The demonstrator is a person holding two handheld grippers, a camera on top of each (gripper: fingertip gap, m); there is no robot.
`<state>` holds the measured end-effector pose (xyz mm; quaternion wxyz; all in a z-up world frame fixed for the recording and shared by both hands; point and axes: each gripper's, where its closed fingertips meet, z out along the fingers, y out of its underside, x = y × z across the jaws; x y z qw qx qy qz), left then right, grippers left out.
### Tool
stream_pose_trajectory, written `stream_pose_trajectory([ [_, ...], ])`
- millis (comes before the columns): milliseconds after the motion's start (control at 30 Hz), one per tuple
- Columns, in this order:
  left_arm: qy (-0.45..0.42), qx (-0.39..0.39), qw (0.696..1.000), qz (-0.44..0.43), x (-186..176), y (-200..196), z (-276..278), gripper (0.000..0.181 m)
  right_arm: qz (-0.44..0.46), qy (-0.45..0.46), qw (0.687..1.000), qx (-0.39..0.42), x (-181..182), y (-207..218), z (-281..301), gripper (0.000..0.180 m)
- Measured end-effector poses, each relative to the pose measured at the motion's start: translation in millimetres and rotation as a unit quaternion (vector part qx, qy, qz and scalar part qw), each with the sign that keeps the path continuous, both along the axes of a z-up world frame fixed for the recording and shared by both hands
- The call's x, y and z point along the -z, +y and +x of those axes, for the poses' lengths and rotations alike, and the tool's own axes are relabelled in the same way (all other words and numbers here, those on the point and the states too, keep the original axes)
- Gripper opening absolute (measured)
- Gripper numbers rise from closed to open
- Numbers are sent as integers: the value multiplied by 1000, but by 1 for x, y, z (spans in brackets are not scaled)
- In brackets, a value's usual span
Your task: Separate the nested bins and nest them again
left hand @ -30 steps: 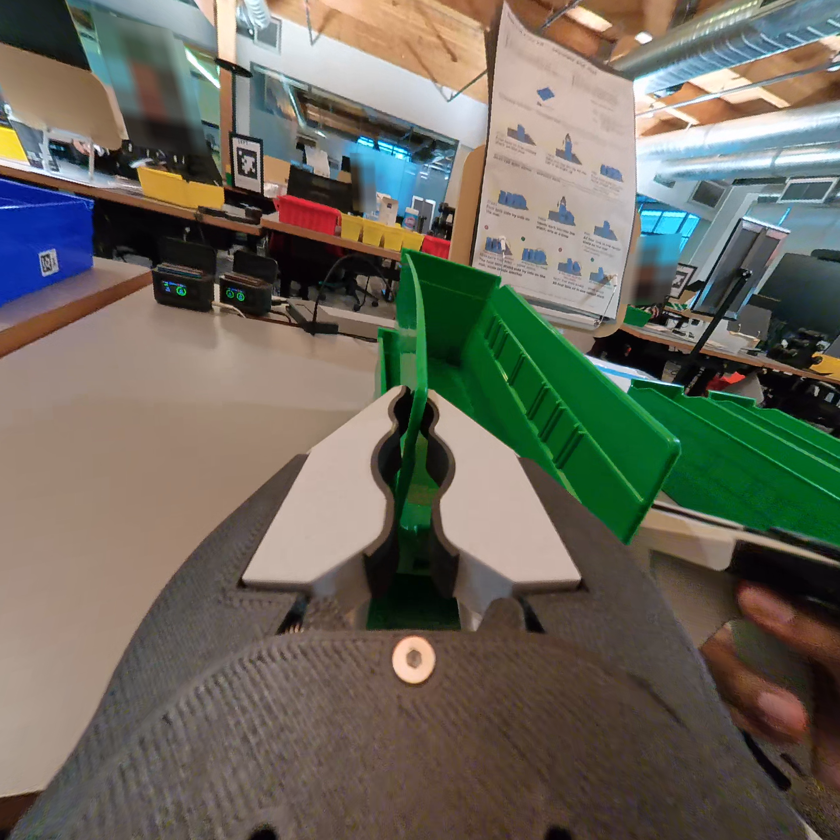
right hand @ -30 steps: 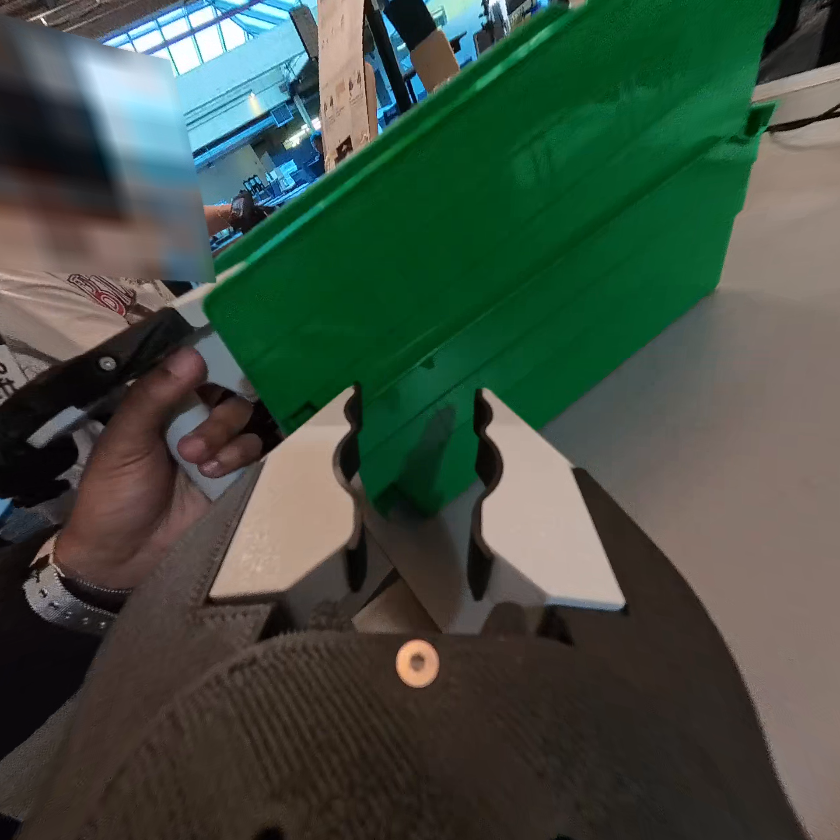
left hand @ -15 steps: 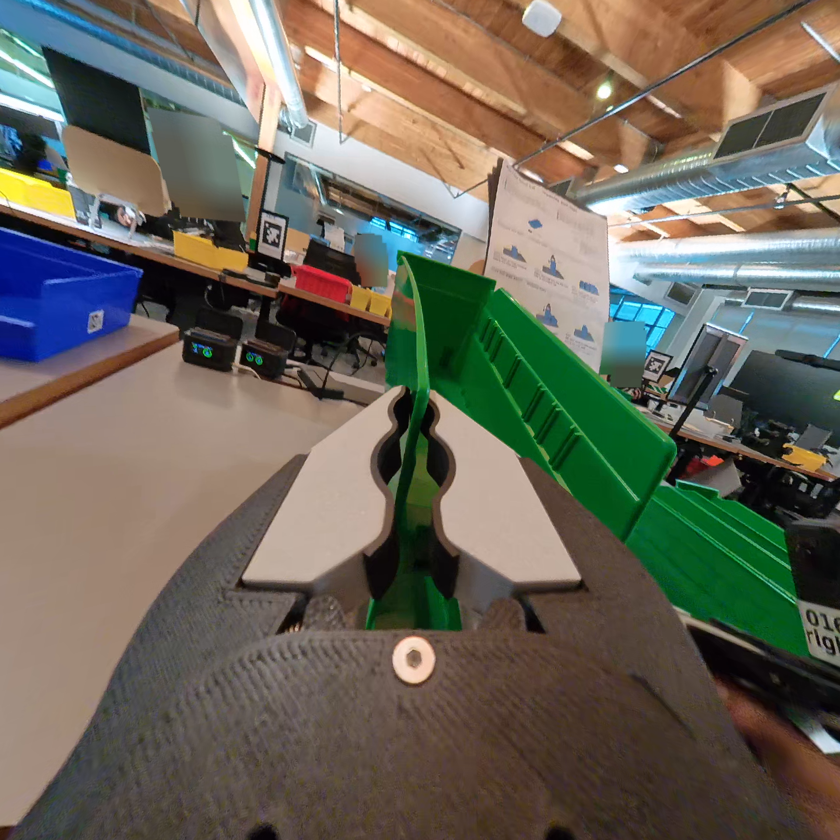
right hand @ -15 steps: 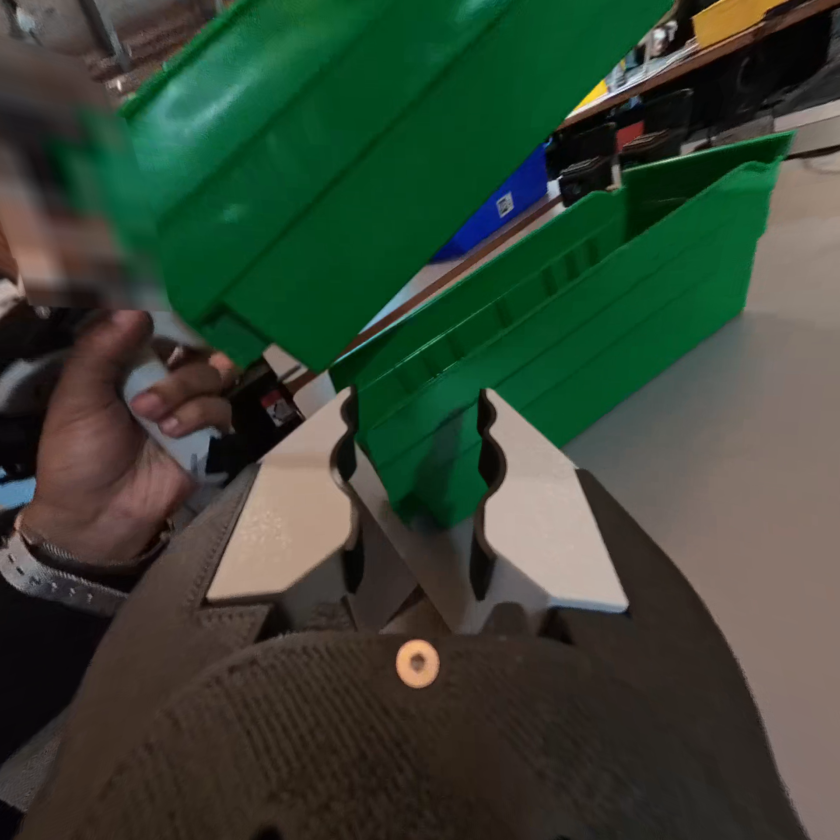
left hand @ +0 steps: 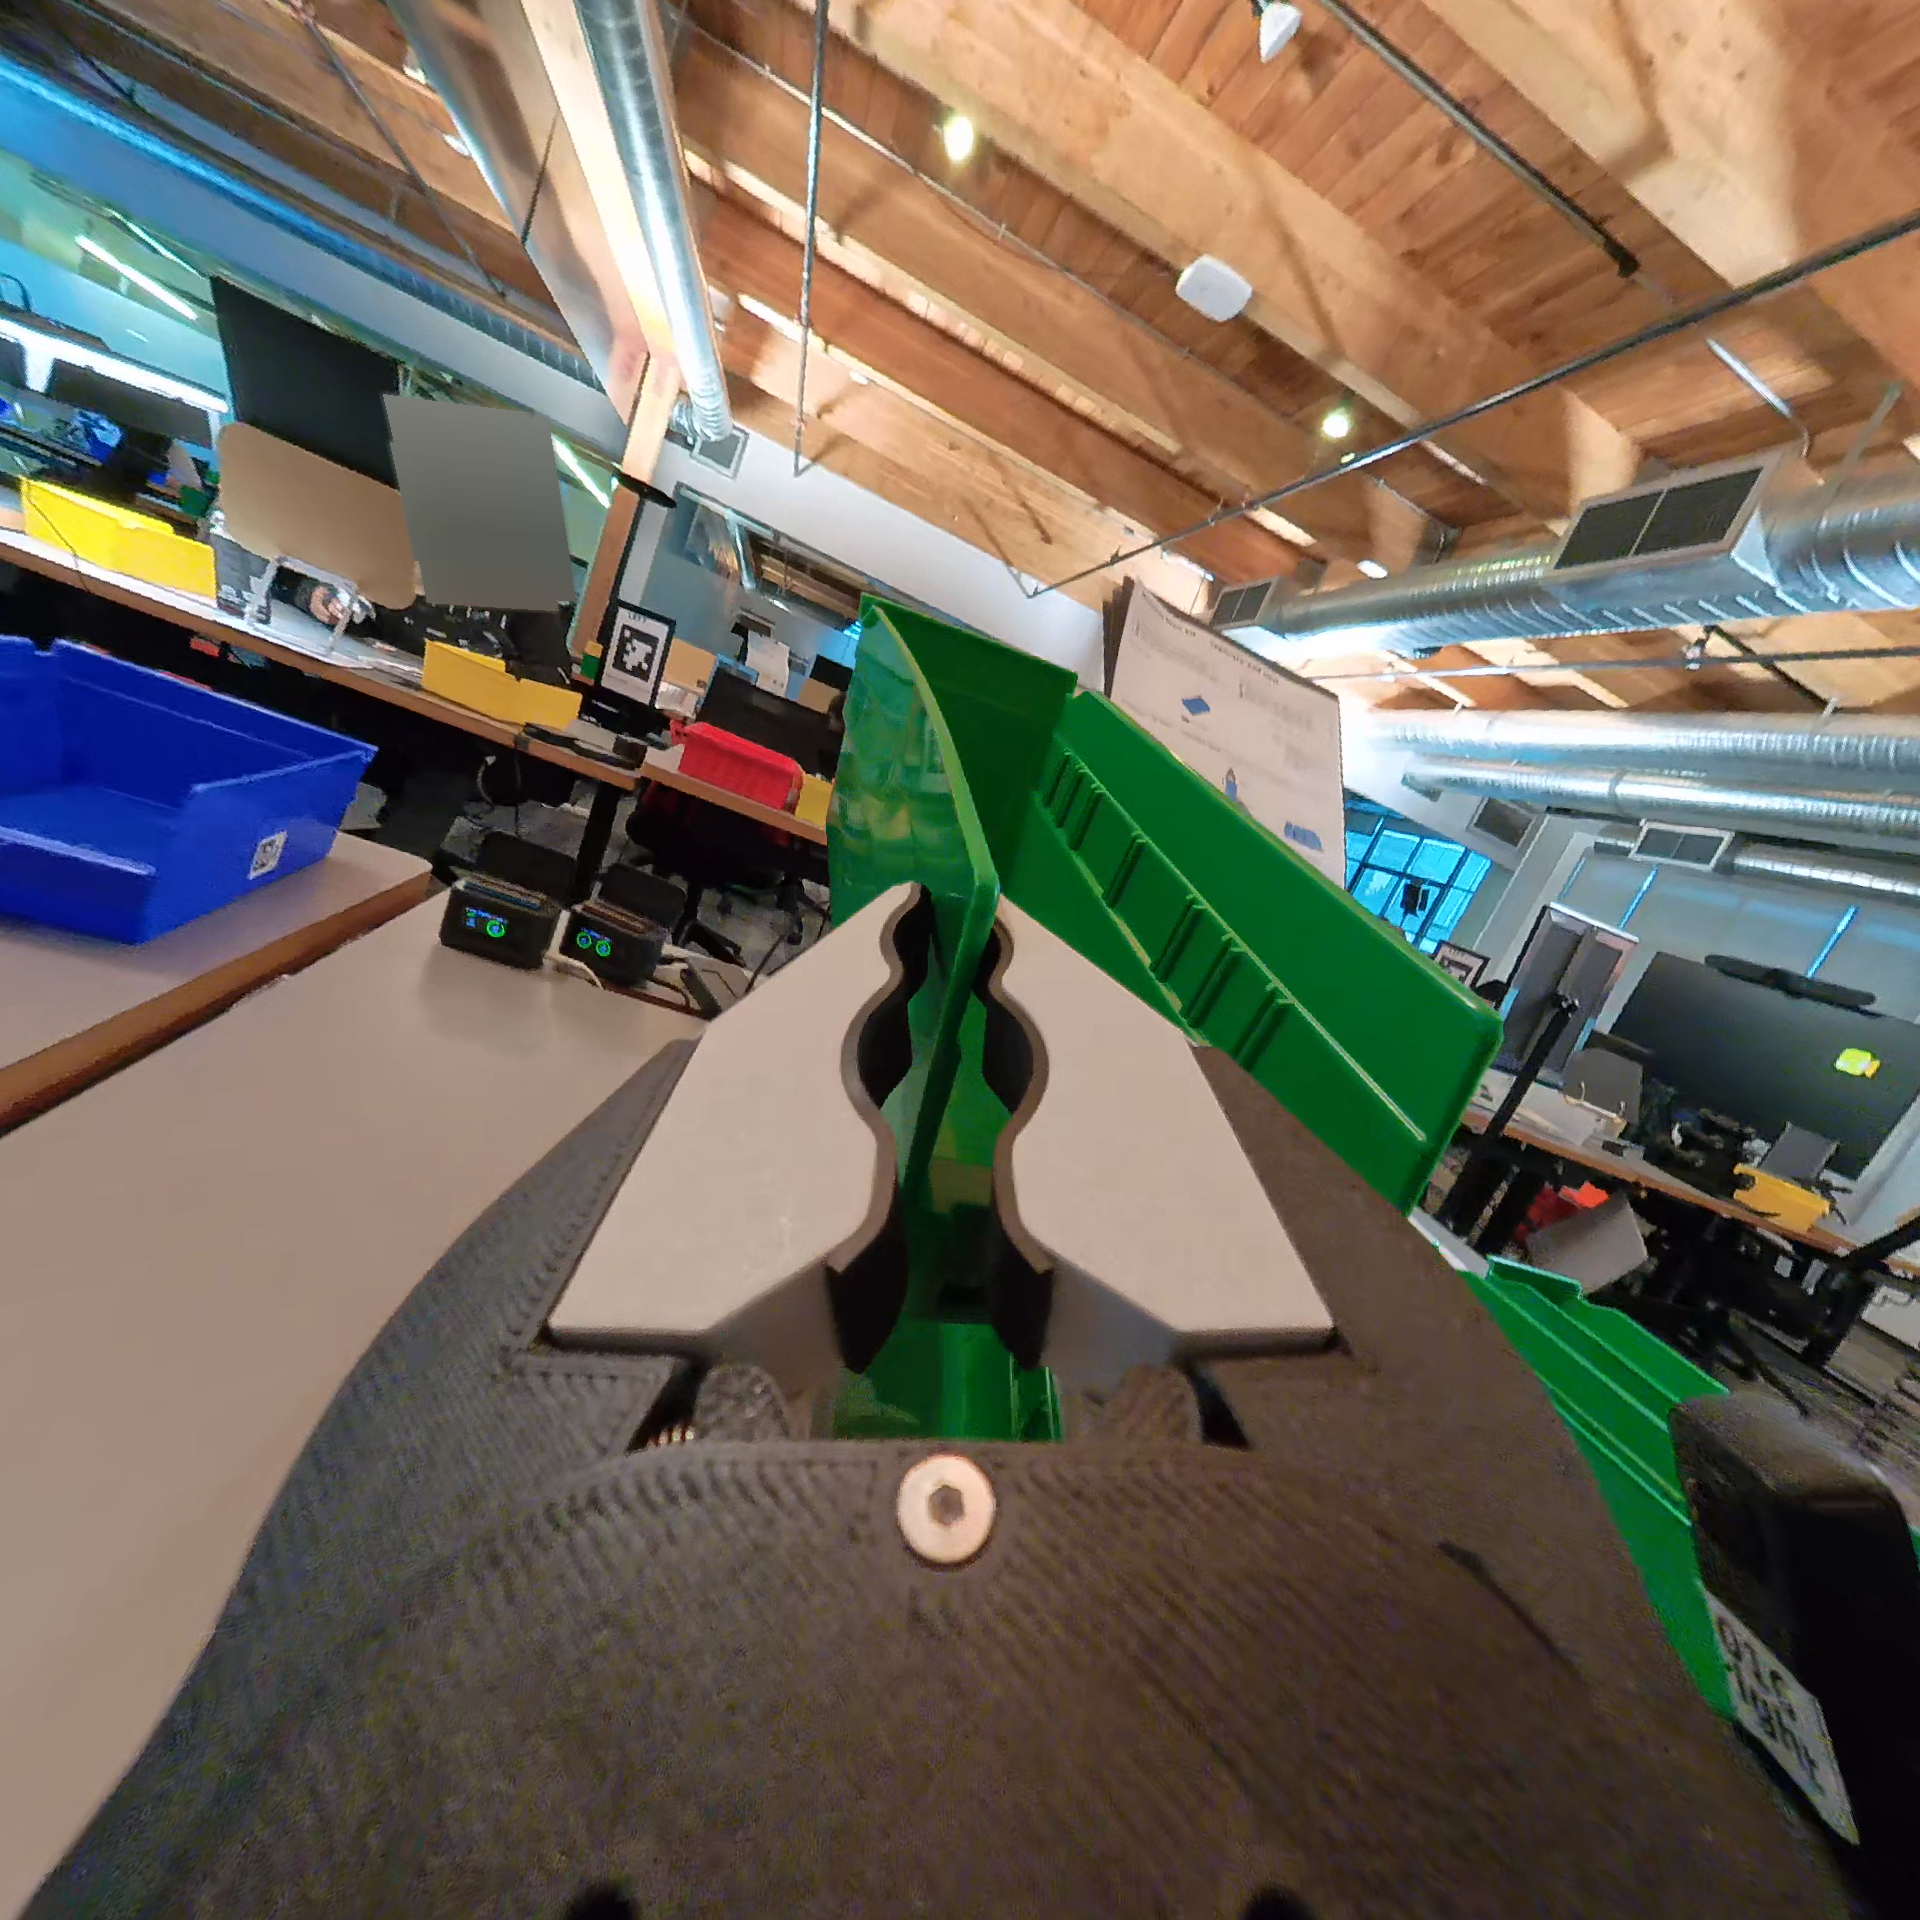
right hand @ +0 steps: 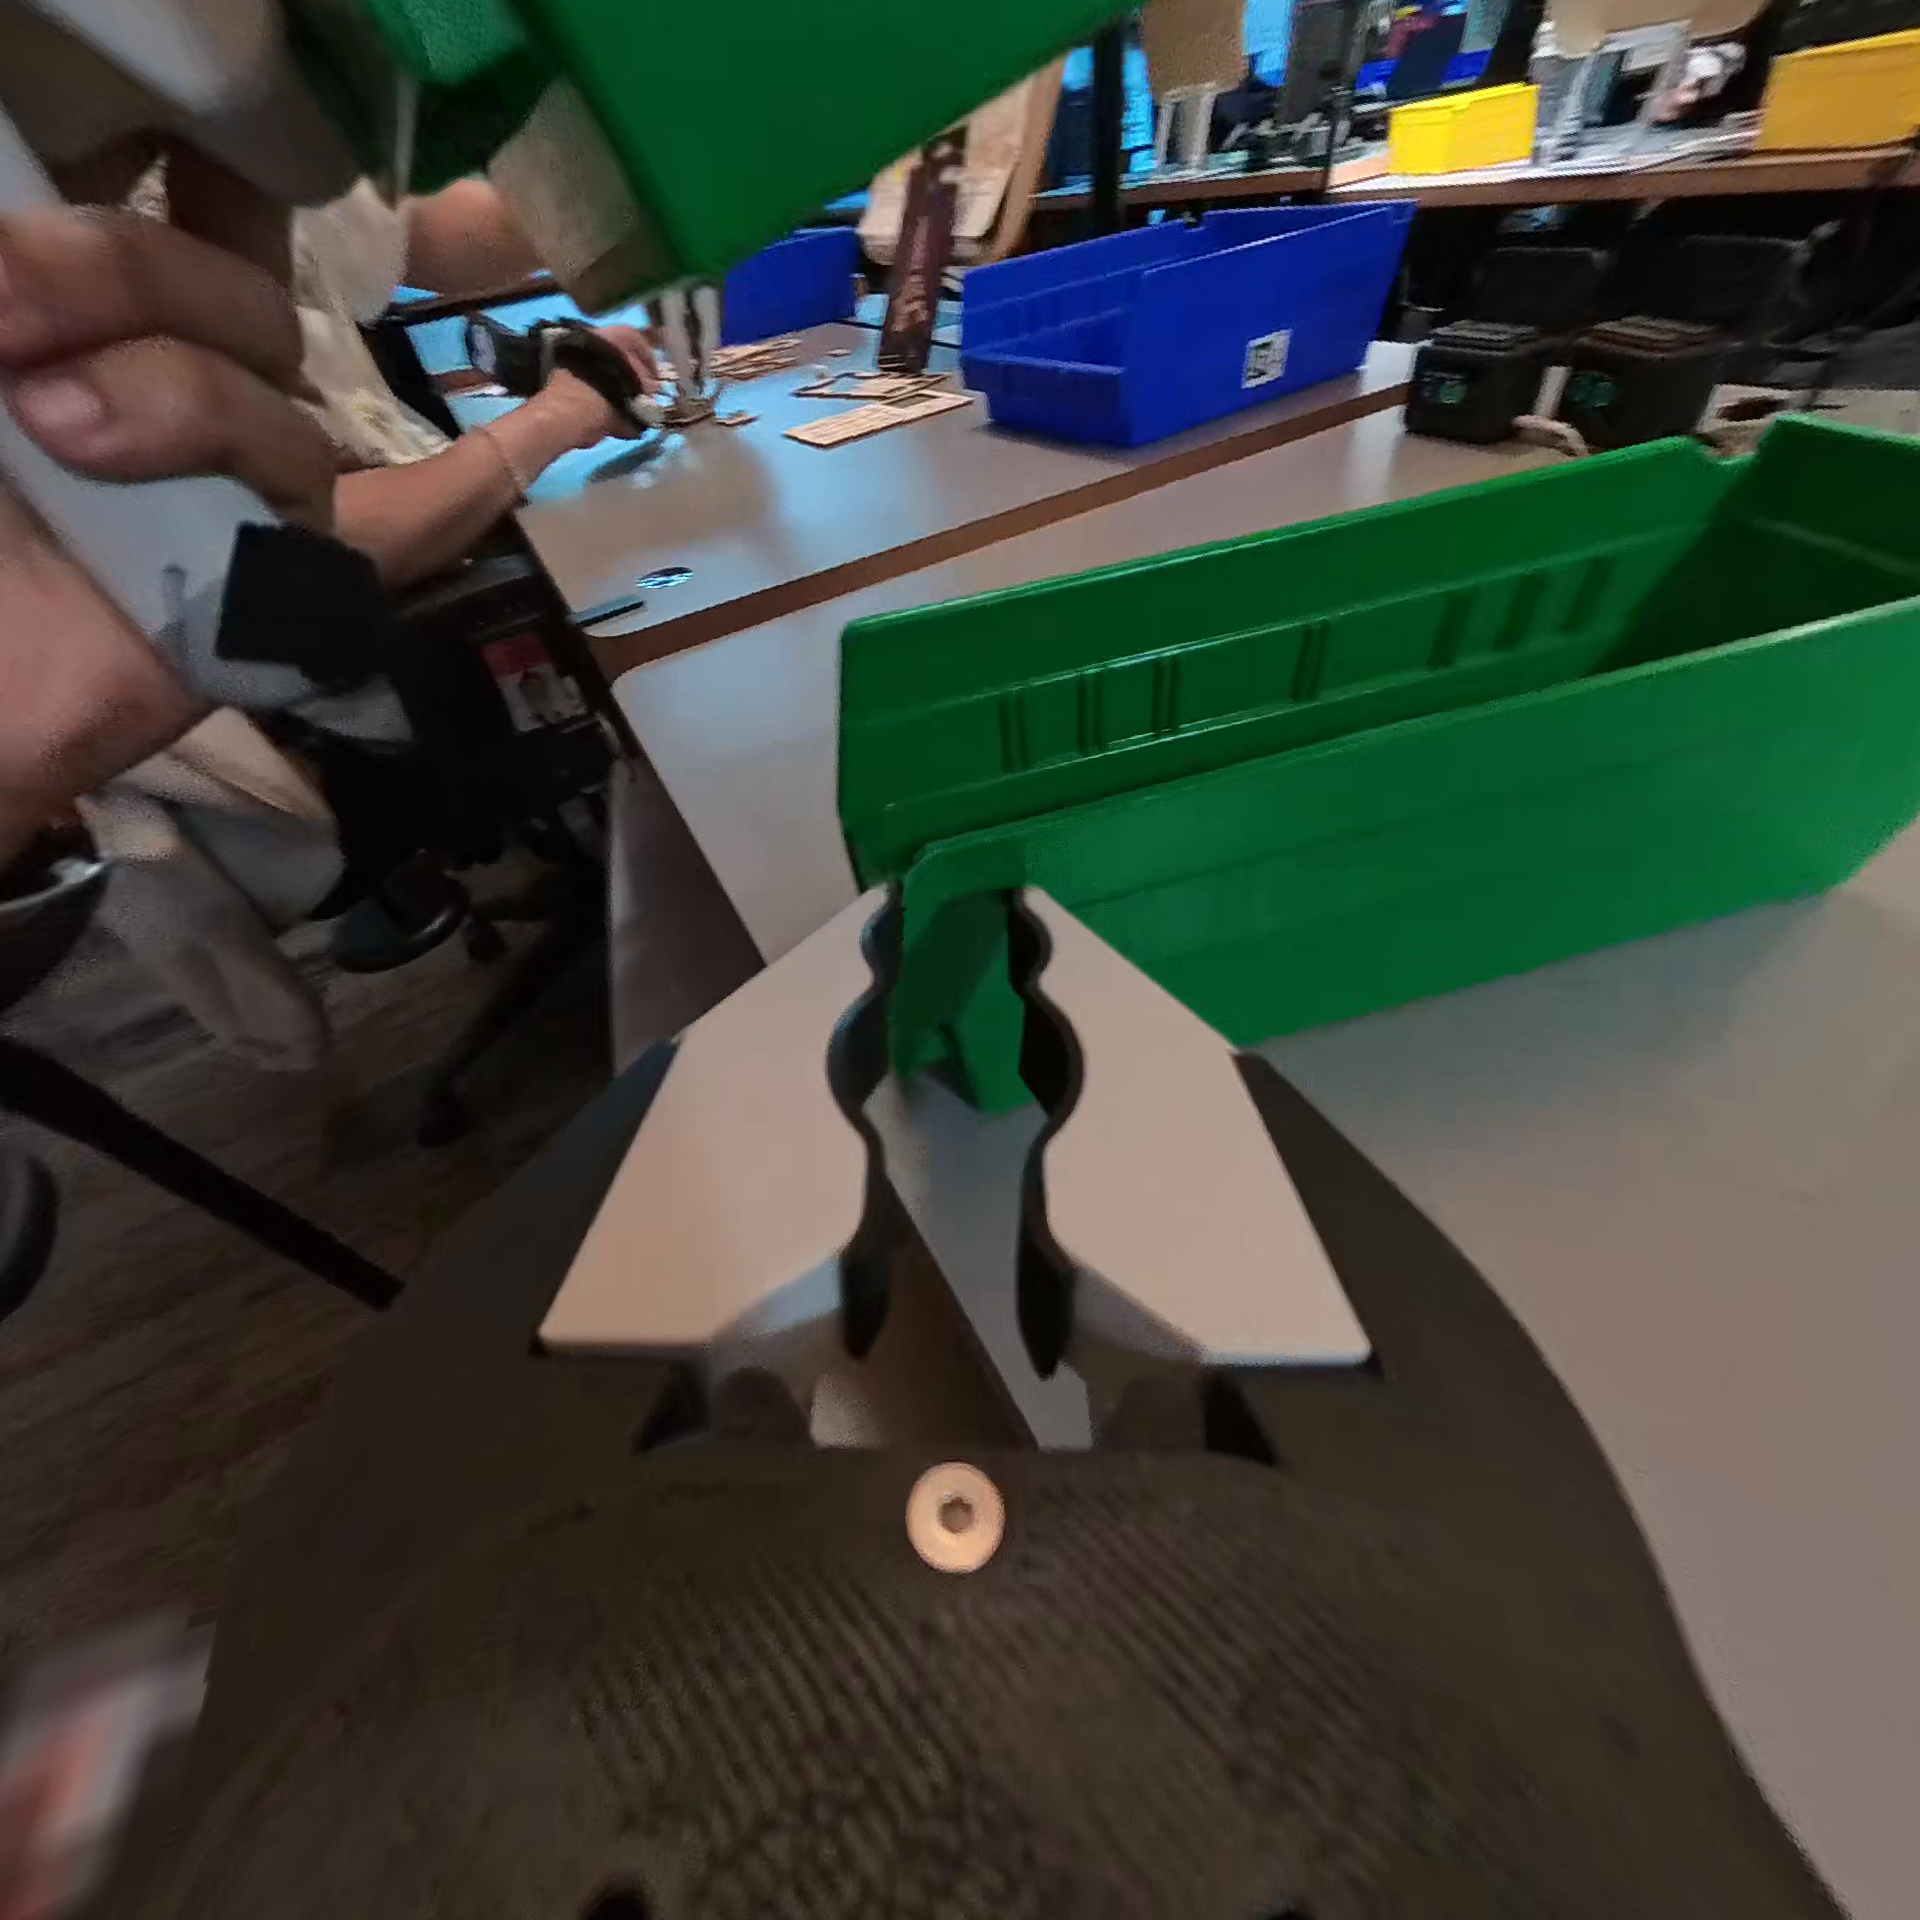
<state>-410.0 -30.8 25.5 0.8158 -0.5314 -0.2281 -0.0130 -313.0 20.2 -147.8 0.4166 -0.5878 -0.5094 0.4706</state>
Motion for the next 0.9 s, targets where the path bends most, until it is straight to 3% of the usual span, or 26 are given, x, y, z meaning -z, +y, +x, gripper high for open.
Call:
stream_pose_trajectory([
  [67,1,-2,1000,8,-7,-5,-1,2,-16,6,1000,-17,0,-5,0,9],
  [233,5,3,1000,10,-11,-6,2,2,-26,7,1000,-9,0,0,2,6],
  [367,-1,10,1000,5,-6,-2,4,2,32,24,998,41,-13,12,3,54],
  [533,-15,17,1000,1,-3,1,6,4,42,-8,997,65,-8,17,-9,79],
  [633,-18,19,1000,1,-3,0,7,5,6,-65,994,85,16,29,-13,62],
  [700,-20,21,1000,1,-4,-1,8,5,-30,-51,996,71,18,29,-11,48],
  [900,-14,13,1000,2,-7,-3,8,5,-41,-36,997,62,17,36,-1,37],
])
